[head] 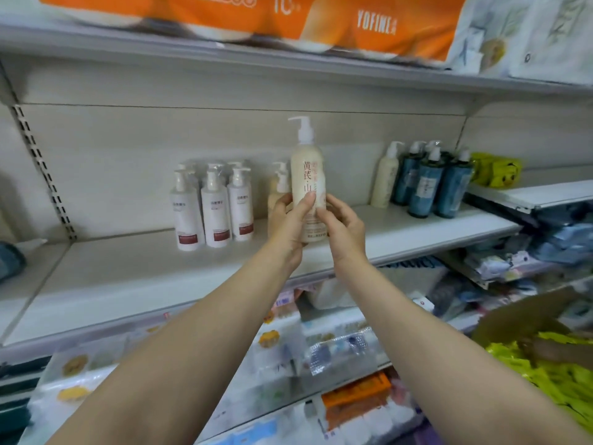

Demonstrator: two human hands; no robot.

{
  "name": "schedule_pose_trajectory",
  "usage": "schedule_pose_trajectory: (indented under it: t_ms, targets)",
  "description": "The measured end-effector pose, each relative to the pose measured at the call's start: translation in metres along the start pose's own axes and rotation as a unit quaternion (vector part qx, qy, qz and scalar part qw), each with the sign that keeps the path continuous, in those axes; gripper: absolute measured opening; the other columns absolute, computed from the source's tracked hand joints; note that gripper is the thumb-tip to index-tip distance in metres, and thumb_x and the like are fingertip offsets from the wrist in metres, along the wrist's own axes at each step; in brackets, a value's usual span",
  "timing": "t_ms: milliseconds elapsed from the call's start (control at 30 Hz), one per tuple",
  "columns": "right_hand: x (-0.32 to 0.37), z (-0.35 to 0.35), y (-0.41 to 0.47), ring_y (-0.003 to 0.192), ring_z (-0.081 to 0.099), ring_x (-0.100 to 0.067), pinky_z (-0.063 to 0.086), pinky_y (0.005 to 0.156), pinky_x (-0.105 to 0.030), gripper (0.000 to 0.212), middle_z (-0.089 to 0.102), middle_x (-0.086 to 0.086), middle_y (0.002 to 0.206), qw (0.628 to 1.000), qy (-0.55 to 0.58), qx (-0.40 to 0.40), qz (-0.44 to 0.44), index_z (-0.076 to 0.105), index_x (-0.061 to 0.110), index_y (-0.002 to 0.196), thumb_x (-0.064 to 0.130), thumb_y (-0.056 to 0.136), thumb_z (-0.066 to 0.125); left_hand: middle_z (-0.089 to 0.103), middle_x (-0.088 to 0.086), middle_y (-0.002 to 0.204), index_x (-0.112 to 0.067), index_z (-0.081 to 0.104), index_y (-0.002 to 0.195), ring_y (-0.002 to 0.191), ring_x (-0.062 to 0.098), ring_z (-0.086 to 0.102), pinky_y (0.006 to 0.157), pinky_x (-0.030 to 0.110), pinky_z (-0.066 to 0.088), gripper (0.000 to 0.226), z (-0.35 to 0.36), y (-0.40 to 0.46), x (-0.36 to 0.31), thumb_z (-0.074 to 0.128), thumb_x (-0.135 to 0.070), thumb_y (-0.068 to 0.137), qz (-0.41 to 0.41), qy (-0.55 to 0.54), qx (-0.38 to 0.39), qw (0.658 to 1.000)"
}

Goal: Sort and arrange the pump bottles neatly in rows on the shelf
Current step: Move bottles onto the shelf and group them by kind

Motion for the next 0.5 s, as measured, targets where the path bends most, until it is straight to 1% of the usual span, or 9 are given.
schedule_pose_trajectory:
  t_ms: [133, 200, 267, 300, 367, 400, 433, 500]
  targets:
    - [0.004, -0.024, 0.010, 0.098, 0.072, -0.011, 0.058, 0.081, -0.026, 0.036, 0.076, 0.004, 0.107, 1.000, -0.004, -0.024, -0.001, 0.070, 0.019, 0.124, 0.004, 0.092, 0.067, 0.072, 0.012, 0.115, -0.020, 0.056, 0.118, 0.102, 0.033, 0.071, 0.089, 0.059, 0.055, 0.027, 0.025, 0.003, 0.010, 0.066, -0.020, 0.093, -0.017, 0.008, 0.024, 1.000]
    - [0.001, -0.035, 0.016, 0.102, 0.071, -0.013, 0.059, 0.086, -0.029, 0.037, 0.075, 0.005, 0.109, 0.999, -0.009, -0.032, 0.006, 0.069, 0.021, 0.126, 0.007, 0.092, 0.067, 0.073, 0.009, 0.113, -0.021, 0.058, 0.119, 0.100, 0.029, 0.072, 0.088, 0.055, 0.057, 0.028, 0.031, 0.007, 0.018, 0.067, -0.020, 0.093, -0.023, 0.021, 0.027, 0.999]
    - [-0.002, -0.048, 0.024, 0.105, 0.070, -0.012, 0.057, 0.093, -0.032, 0.038, 0.074, 0.006, 0.113, 0.999, -0.014, -0.039, 0.014, 0.067, 0.021, 0.130, 0.008, 0.094, 0.066, 0.073, 0.006, 0.115, -0.019, 0.056, 0.129, 0.099, 0.024, 0.073, 0.084, 0.047, 0.060, 0.041, 0.037, 0.014, 0.027, 0.071, -0.021, 0.091, -0.015, 0.046, 0.019, 0.999]
    - [-0.002, -0.054, 0.029, 0.107, 0.069, -0.012, 0.056, 0.095, -0.032, 0.038, 0.074, 0.006, 0.115, 0.999, -0.015, -0.041, 0.015, 0.066, 0.020, 0.131, 0.008, 0.095, 0.065, 0.072, 0.006, 0.117, -0.017, 0.055, 0.133, 0.097, 0.020, 0.073, 0.080, 0.040, 0.061, 0.046, 0.041, 0.018, 0.031, 0.072, -0.021, 0.090, -0.008, 0.059, 0.014, 0.998]
    - [-0.004, -0.066, 0.041, 0.110, 0.068, -0.013, 0.055, 0.096, -0.032, 0.039, 0.073, 0.004, 0.118, 0.999, -0.018, -0.041, 0.017, 0.065, 0.019, 0.133, 0.009, 0.095, 0.064, 0.069, 0.005, 0.118, -0.012, 0.053, 0.135, 0.091, 0.011, 0.070, 0.065, 0.022, 0.058, 0.049, 0.051, 0.025, 0.038, 0.072, -0.019, 0.090, 0.006, 0.075, 0.006, 0.997]
    - [-0.005, -0.072, 0.048, 0.110, 0.068, -0.013, 0.055, 0.096, -0.031, 0.039, 0.073, 0.005, 0.117, 0.999, -0.022, -0.039, 0.018, 0.065, 0.018, 0.133, 0.009, 0.095, 0.064, 0.068, 0.004, 0.115, -0.011, 0.052, 0.135, 0.087, 0.006, 0.068, 0.060, 0.016, 0.054, 0.049, 0.057, 0.030, 0.043, 0.072, -0.018, 0.090, 0.010, 0.080, 0.007, 0.997]
    - [-0.008, -0.078, 0.054, 0.111, 0.068, -0.014, 0.055, 0.097, -0.032, 0.039, 0.073, 0.005, 0.115, 0.999, -0.025, -0.037, 0.020, 0.065, 0.018, 0.133, 0.008, 0.096, 0.063, 0.068, 0.003, 0.112, -0.010, 0.052, 0.135, 0.084, 0.004, 0.067, 0.056, 0.012, 0.052, 0.049, 0.062, 0.034, 0.047, 0.072, -0.016, 0.090, 0.011, 0.085, 0.006, 0.996]
    - [-0.014, -0.090, 0.069, 0.112, 0.068, -0.015, 0.054, 0.099, -0.034, 0.039, 0.074, 0.005, 0.114, 0.999, -0.029, -0.032, 0.026, 0.065, 0.019, 0.132, 0.007, 0.096, 0.063, 0.067, 0.003, 0.110, -0.010, 0.052, 0.135, 0.084, 0.003, 0.066, 0.055, 0.011, 0.050, 0.049, 0.070, 0.046, 0.058, 0.072, -0.015, 0.090, 0.013, 0.097, 0.002, 0.995]
Point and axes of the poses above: each hand's wrist, its own y-axis towards the middle knuckle, its own z-axis out of the palm, x = y × z, the point moved 4 cm from there along y, towards the middle knuckle
